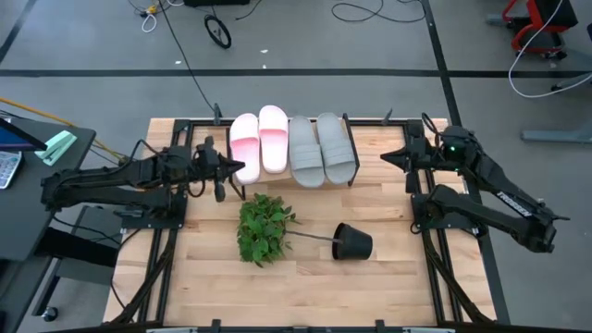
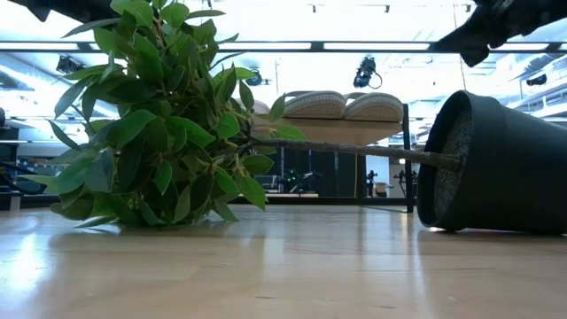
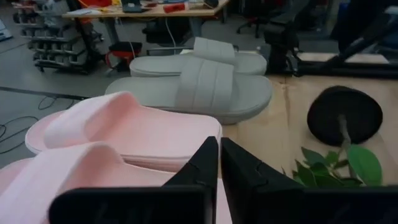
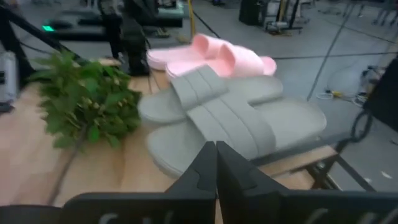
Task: Pick and place slides into the shelf
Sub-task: Return to Home Position
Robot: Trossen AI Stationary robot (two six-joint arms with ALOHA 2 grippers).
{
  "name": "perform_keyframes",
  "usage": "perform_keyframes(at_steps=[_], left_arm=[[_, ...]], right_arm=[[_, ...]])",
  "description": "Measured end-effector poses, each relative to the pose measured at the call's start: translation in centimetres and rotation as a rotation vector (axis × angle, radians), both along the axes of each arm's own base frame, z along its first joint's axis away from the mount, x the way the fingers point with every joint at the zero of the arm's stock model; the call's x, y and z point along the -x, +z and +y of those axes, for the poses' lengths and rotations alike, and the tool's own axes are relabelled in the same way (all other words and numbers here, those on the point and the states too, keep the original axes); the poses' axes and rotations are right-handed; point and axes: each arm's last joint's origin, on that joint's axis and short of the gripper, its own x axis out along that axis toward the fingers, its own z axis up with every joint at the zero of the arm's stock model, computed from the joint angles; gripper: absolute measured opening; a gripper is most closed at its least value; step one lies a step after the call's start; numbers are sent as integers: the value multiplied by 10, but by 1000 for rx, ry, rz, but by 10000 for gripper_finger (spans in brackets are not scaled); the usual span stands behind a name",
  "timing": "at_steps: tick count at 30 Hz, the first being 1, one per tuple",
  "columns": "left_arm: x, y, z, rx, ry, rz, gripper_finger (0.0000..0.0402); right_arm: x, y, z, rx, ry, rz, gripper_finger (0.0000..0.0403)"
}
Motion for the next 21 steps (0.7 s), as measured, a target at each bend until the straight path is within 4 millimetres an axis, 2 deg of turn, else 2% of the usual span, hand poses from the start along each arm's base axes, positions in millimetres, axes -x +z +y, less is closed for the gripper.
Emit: perform_keyframes(at_steps=[8, 18, 21], left_arm=[[6, -10, -2, -8, -53, -75, 13], [33, -24, -7, 33, -70, -178, 11], [39, -30, -10, 44, -111, -222, 7]], right_arm=[[8, 4, 15, -31, 51, -56, 1], [20, 7, 28, -54, 72, -126, 0], [14, -4, 29, -90, 128, -152, 0]])
